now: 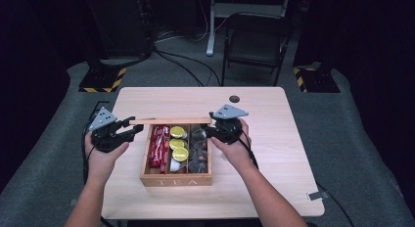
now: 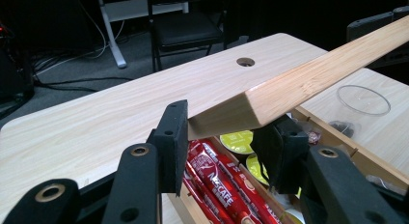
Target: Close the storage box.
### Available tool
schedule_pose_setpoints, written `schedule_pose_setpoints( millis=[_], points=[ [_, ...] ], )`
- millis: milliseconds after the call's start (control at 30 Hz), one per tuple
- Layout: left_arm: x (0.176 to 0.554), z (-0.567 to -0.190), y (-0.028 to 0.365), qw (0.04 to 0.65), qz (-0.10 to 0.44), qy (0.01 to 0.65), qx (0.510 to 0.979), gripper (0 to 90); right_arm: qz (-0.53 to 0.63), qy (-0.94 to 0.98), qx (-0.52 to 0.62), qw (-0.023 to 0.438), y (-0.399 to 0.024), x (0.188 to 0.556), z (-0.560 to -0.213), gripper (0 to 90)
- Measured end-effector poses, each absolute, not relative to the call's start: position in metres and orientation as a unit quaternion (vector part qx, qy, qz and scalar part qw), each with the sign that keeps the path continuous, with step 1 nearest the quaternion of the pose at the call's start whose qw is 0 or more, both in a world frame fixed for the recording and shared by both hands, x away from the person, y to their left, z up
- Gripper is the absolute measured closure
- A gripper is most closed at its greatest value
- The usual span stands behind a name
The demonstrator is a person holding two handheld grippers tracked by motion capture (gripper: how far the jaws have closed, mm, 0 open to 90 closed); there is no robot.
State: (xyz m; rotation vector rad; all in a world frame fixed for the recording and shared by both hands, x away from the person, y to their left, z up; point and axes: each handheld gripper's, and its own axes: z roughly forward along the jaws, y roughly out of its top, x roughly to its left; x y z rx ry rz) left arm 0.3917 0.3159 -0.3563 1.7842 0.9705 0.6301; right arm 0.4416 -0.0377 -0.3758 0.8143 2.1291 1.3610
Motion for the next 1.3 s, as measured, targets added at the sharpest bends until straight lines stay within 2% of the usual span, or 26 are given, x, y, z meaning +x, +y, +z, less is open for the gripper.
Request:
schedule_pose_setpoints(
  millis=[233,1300],
  points=[
    [0.398,-0.351,0.314,0.492,0.254,0.419,0.72,56.7,0.522,0.779,0.28,0.206,-0.044,0.443,-0.359,50.6],
    [0.378,-0.368,0.319,0.478,0.235,0.401,0.745,55.8,0.479,0.807,0.244,0.243,-0.037,0.418,-0.37,49.3]
  ],
)
